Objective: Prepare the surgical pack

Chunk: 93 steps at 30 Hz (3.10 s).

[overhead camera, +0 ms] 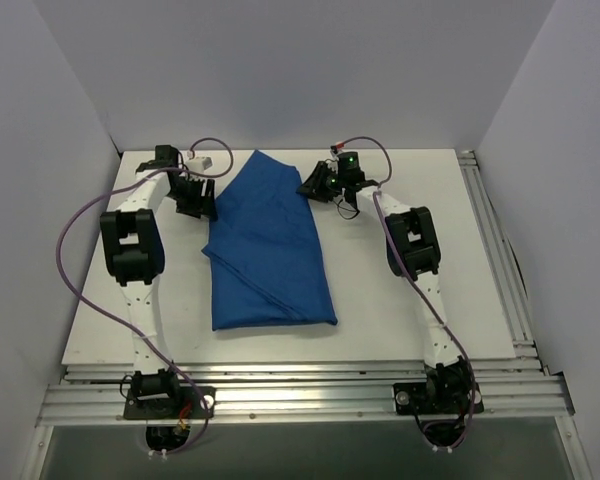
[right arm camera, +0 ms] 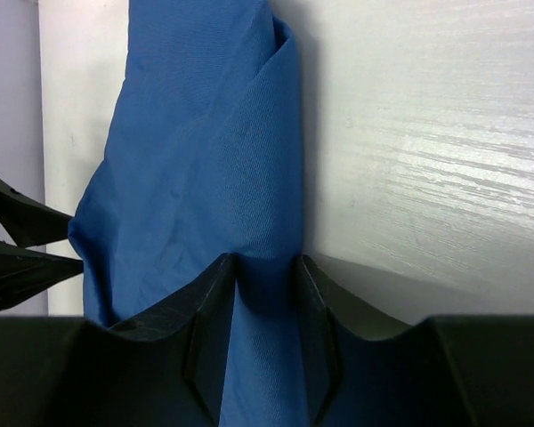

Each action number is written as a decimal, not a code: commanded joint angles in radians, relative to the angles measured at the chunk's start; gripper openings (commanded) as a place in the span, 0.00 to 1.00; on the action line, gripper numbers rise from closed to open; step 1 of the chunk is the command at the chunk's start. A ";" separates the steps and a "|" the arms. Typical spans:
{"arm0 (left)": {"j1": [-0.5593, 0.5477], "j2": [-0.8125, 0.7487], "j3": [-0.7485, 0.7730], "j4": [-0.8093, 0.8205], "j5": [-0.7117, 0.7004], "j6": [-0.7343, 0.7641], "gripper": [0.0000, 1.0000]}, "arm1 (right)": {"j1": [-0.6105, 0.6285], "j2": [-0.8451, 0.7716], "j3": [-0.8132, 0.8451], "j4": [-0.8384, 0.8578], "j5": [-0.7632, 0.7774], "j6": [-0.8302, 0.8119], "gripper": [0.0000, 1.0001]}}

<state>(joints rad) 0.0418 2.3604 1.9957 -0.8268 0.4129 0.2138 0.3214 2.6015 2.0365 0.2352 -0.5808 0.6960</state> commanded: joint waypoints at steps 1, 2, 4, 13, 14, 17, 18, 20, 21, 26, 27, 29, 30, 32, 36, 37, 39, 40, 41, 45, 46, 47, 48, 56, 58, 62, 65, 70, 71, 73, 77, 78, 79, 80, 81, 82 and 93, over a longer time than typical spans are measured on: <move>-0.005 -0.012 0.005 0.061 0.058 0.002 0.70 | 0.008 0.035 0.007 -0.031 -0.019 0.007 0.28; -0.005 -0.013 -0.004 0.071 0.066 0.002 0.70 | 0.008 0.034 0.005 -0.028 -0.019 0.005 0.27; -0.006 -0.003 -0.006 0.077 0.087 0.009 0.67 | 0.008 0.028 0.002 -0.020 -0.019 0.004 0.21; -0.011 0.063 0.028 0.066 0.125 0.018 0.34 | 0.002 0.005 -0.002 0.018 -0.036 -0.006 0.00; -0.011 0.062 0.031 0.066 0.136 0.019 0.25 | 0.002 0.002 -0.001 0.019 -0.040 -0.010 0.00; -0.011 0.030 0.032 0.087 0.170 0.004 0.03 | 0.002 -0.020 -0.002 0.024 -0.059 -0.024 0.00; -0.011 0.011 0.023 0.101 0.182 -0.002 0.02 | 0.002 -0.044 -0.013 0.027 -0.060 -0.041 0.00; -0.011 -0.048 -0.021 0.141 0.193 -0.008 0.02 | 0.001 -0.078 -0.038 0.052 -0.053 -0.053 0.00; -0.011 -0.070 -0.037 0.152 0.198 -0.010 0.02 | 0.001 -0.116 -0.051 0.064 -0.053 -0.058 0.00; -0.011 -0.203 -0.129 0.183 0.221 0.004 0.02 | -0.001 -0.217 -0.140 0.107 -0.050 -0.105 0.00; -0.011 -0.219 -0.139 0.181 0.225 0.009 0.02 | -0.001 -0.256 -0.163 0.139 -0.051 -0.107 0.00; -0.010 -0.259 -0.173 0.178 0.240 0.025 0.02 | -0.002 -0.311 -0.238 0.170 -0.050 -0.108 0.00; -0.011 -0.272 -0.184 0.178 0.247 0.032 0.02 | -0.002 -0.326 -0.264 0.183 -0.048 -0.112 0.00; -0.010 -0.309 -0.205 0.175 0.257 0.047 0.02 | -0.002 -0.363 -0.341 0.229 -0.044 -0.119 0.00; -0.005 -0.361 -0.261 0.158 0.279 0.082 0.02 | -0.011 -0.469 -0.465 0.314 -0.039 -0.124 0.00; -0.002 -0.383 -0.279 0.153 0.293 0.100 0.02 | -0.015 -0.504 -0.510 0.334 -0.040 -0.130 0.00; 0.001 -0.407 -0.290 0.144 0.308 0.122 0.02 | -0.016 -0.539 -0.553 0.340 -0.044 -0.144 0.00; 0.001 -0.432 -0.313 0.140 0.317 0.133 0.02 | -0.015 -0.560 -0.576 0.355 -0.044 -0.151 0.00; 0.003 -0.446 -0.325 0.135 0.320 0.154 0.02 | -0.016 -0.575 -0.600 0.366 -0.045 -0.159 0.00; 0.003 -0.509 -0.385 0.123 0.346 0.220 0.02 | -0.015 -0.685 -0.725 0.443 -0.060 -0.185 0.00; 0.003 -0.529 -0.394 0.115 0.352 0.234 0.02 | -0.013 -0.705 -0.774 0.449 -0.063 -0.205 0.00; 0.004 -0.536 -0.415 0.109 0.354 0.254 0.02 | -0.009 -0.746 -0.800 0.455 -0.060 -0.216 0.00; 0.003 -0.544 -0.428 0.106 0.354 0.265 0.02 | -0.007 -0.767 -0.827 0.469 -0.059 -0.226 0.00; 0.003 -0.610 -0.514 0.060 0.394 0.338 0.06 | 0.053 -0.920 -1.064 0.464 0.001 -0.283 0.00; 0.003 -0.621 -0.537 0.038 0.402 0.355 0.09 | 0.096 -0.945 -1.104 0.457 0.016 -0.296 0.00; 0.001 -0.648 -0.598 0.031 0.391 0.404 0.11 | 0.166 -1.052 -1.200 0.417 0.110 -0.329 0.00; 0.001 -0.662 -0.636 0.000 0.385 0.455 0.16 | 0.176 -1.128 -1.298 0.403 0.148 -0.311 0.00; 0.000 -0.679 -0.686 -0.060 0.391 0.560 0.31 | 0.217 -1.167 -1.443 0.443 0.196 -0.288 0.00; -0.003 -0.675 -0.684 -0.083 0.398 0.584 0.42 | 0.226 -1.154 -1.455 0.467 0.196 -0.286 0.00; -0.013 -0.649 -0.667 -0.142 0.406 0.620 0.55 | 0.252 -1.132 -1.483 0.483 0.208 -0.302 0.00; -0.023 -0.612 -0.629 -0.118 0.383 0.572 0.67 | 0.262 -1.118 -1.500 0.475 0.231 -0.371 0.00; -0.023 -0.613 -0.614 -0.097 0.380 0.555 0.71 | 0.262 -1.118 -1.495 0.461 0.230 -0.388 0.00; -0.023 -0.616 -0.598 -0.084 0.379 0.518 0.75 | 0.263 -1.120 -1.492 0.452 0.231 -0.403 0.00; -0.026 -0.619 -0.557 -0.071 0.377 0.498 0.82 | 0.269 -1.123 -1.483 0.432 0.231 -0.427 0.00; -0.031 -0.625 -0.537 -0.039 0.371 0.475 0.93 | 0.274 -1.126 -1.480 0.423 0.231 -0.440 0.00; -0.031 -0.627 -0.514 -0.022 0.362 0.440 0.94 | 0.278 -1.129 -1.475 0.414 0.231 -0.450 0.00; -0.332 -0.354 -0.164 -0.011 0.090 0.320 0.94 | 0.292 -1.120 -1.467 0.383 0.248 -0.474 0.00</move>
<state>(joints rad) -0.2516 1.8973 1.7954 -0.8410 0.5930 0.5900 0.6033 1.4754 0.5655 0.6708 -0.3454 0.2478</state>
